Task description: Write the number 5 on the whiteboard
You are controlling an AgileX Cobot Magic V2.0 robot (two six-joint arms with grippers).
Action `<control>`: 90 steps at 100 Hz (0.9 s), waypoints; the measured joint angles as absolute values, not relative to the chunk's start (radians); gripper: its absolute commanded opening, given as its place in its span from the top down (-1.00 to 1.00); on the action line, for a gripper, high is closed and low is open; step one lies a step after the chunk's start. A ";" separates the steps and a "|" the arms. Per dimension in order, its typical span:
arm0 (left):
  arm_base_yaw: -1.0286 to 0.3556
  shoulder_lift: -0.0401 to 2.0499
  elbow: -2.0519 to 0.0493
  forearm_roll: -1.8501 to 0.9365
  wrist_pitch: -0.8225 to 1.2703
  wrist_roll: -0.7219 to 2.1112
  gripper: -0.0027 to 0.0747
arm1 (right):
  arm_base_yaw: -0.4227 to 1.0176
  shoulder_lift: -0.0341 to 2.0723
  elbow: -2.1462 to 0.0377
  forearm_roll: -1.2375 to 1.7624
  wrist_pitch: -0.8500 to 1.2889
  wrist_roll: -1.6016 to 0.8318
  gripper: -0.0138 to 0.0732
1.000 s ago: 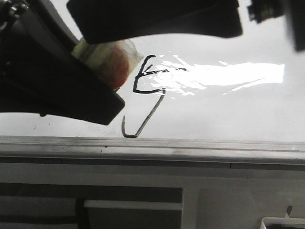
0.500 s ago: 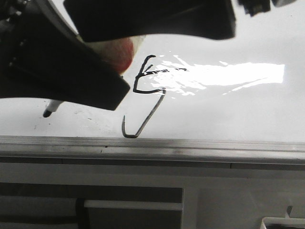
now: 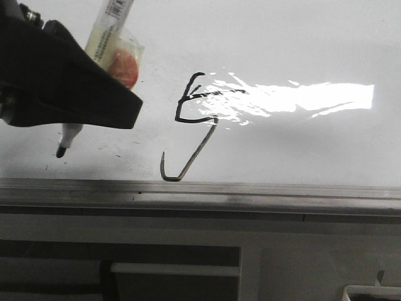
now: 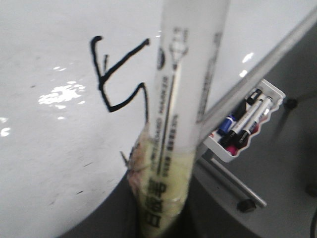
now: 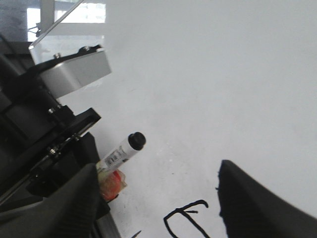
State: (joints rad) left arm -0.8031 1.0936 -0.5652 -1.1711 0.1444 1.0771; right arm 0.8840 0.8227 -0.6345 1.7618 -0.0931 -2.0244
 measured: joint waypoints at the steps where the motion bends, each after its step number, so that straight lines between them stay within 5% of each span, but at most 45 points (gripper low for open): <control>1: -0.803 1.094 -0.561 -1.182 0.138 1.077 0.98 | 0.884 0.820 -0.634 1.766 -0.102 -2.024 0.11; 15: -0.803 1.094 -0.542 -1.296 0.022 1.077 0.98 | 0.884 0.777 -0.634 1.795 -0.192 -2.024 0.86; 90: -0.814 1.249 -0.562 -1.453 -0.107 1.074 0.98 | 0.884 0.764 -0.634 1.835 -0.333 -2.029 0.83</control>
State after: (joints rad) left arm -0.8142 1.2488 -0.5624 -1.4534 -0.1074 1.0740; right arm 0.8840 0.7641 -0.6345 1.8354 -0.3328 -2.0287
